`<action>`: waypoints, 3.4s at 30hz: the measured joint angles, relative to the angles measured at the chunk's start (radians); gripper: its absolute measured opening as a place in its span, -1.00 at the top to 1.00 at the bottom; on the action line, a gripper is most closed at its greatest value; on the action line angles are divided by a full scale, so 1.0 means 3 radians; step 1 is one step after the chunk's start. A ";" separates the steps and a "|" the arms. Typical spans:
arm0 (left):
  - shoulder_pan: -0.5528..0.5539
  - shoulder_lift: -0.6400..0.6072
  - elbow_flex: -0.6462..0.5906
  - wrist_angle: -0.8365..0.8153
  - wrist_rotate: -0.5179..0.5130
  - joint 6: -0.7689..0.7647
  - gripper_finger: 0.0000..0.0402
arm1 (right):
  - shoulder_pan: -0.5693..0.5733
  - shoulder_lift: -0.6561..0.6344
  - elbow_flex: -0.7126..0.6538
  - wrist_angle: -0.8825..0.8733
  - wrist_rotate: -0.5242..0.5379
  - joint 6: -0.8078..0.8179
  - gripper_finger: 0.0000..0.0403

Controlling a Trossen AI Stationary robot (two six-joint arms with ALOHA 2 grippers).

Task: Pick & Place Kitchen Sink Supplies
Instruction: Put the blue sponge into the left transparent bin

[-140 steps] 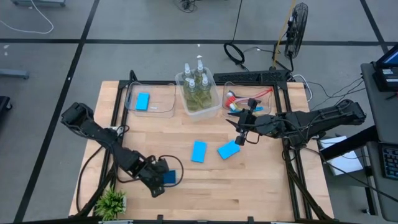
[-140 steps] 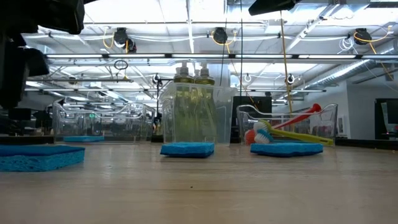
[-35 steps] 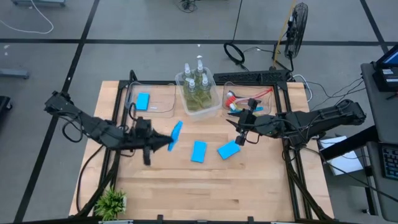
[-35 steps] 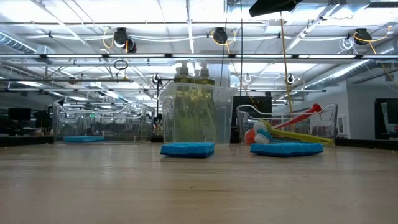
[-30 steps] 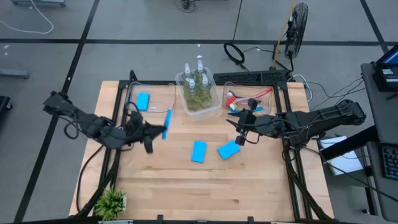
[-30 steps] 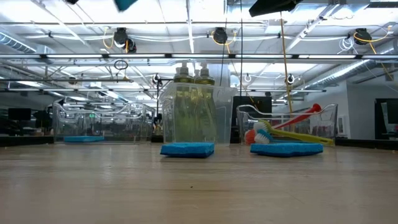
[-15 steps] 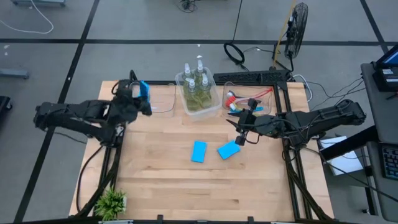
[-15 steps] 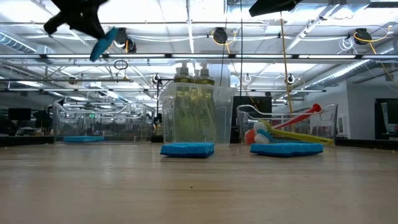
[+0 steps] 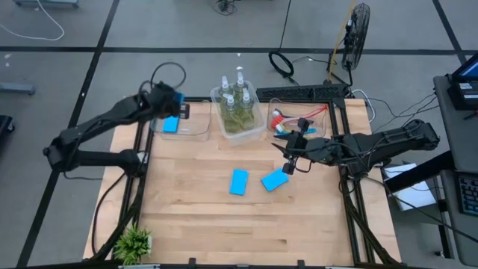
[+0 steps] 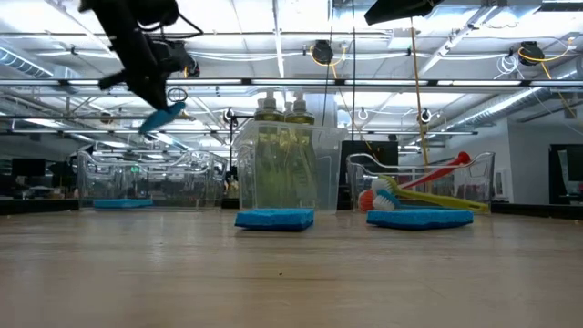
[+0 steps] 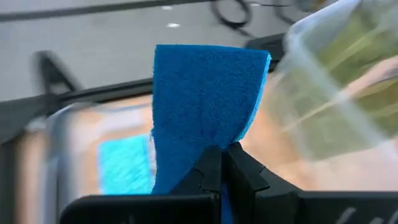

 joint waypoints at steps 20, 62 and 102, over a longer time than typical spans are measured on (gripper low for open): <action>0.1414 0.0402 -0.1085 0.1752 0.2926 0.0262 0.98 | -0.0001 0.0000 0.0000 -0.0051 0.0008 -0.0054 0.50; 0.1643 0.0398 -0.1335 0.1474 0.2660 0.0697 0.64 | -0.0131 -0.0001 0.0000 -0.0050 0.0089 0.0213 0.50; 0.1275 0.0398 -0.1335 0.1383 0.1954 0.1140 0.18 | -0.0131 -0.0001 0.0000 -0.0048 0.0088 0.0213 0.50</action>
